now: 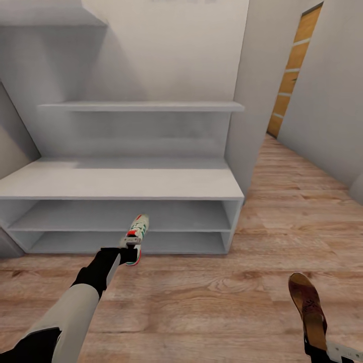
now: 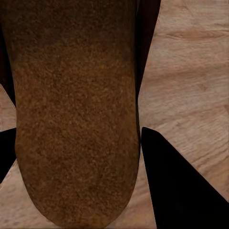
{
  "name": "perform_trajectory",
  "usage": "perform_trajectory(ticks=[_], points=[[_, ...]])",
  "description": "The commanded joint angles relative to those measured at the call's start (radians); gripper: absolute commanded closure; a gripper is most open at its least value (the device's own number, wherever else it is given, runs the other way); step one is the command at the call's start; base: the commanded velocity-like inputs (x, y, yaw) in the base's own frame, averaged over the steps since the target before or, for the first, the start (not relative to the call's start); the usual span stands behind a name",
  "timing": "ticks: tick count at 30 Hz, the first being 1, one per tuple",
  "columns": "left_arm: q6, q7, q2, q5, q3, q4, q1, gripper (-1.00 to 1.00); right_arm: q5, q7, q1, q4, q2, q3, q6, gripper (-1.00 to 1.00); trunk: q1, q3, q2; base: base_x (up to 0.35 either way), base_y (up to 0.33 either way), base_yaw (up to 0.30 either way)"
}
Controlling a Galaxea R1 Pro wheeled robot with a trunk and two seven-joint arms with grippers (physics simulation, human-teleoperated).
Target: Pick up the two gym shoes and the two sandals from the corridor floor and place them onto the hallstand (shoe rack) in the corridor, making sure they are on the rack and not on the floor. Arrange them so the two gym shoes are next to each other and the two sandals are next to each other.
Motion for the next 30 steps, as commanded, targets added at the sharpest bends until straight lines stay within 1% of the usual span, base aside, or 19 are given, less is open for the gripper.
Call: perform_trajectory(ticks=[1,9,22,25,30], points=[[0.004,-0.009,-0.001,-0.011,0.008,-0.002,0.000,1.00,0.008,-0.004,-0.001,0.001,0.000,-0.004,-0.003,1.00,0.000,-0.001,0.000,0.336,0.000,0.000],[0.002,-0.009,-0.001,-0.011,0.008,-0.002,0.000,1.00,0.008,-0.004,-0.001,0.001,0.000,-0.004,-0.003,1.00,0.000,-0.001,0.000,0.334,-0.032,0.000],[0.001,-0.009,-0.003,-0.011,0.008,-0.002,0.000,1.00,0.008,-0.004,-0.001,0.001,0.000,-0.004,-0.003,1.00,0.000,-0.001,0.000,0.301,-0.139,0.000],[0.001,-0.009,-0.003,-0.011,0.008,-0.002,0.000,1.00,0.008,-0.004,-0.001,0.001,0.001,-0.004,-0.003,1.00,0.000,-0.001,0.000,0.152,-0.077,0.000],[0.001,-0.009,-0.002,-0.011,0.008,-0.002,0.001,1.00,0.008,-0.004,-0.001,0.001,0.001,-0.004,-0.003,1.00,0.000,-0.001,0.000,0.040,-0.019,0.000]])
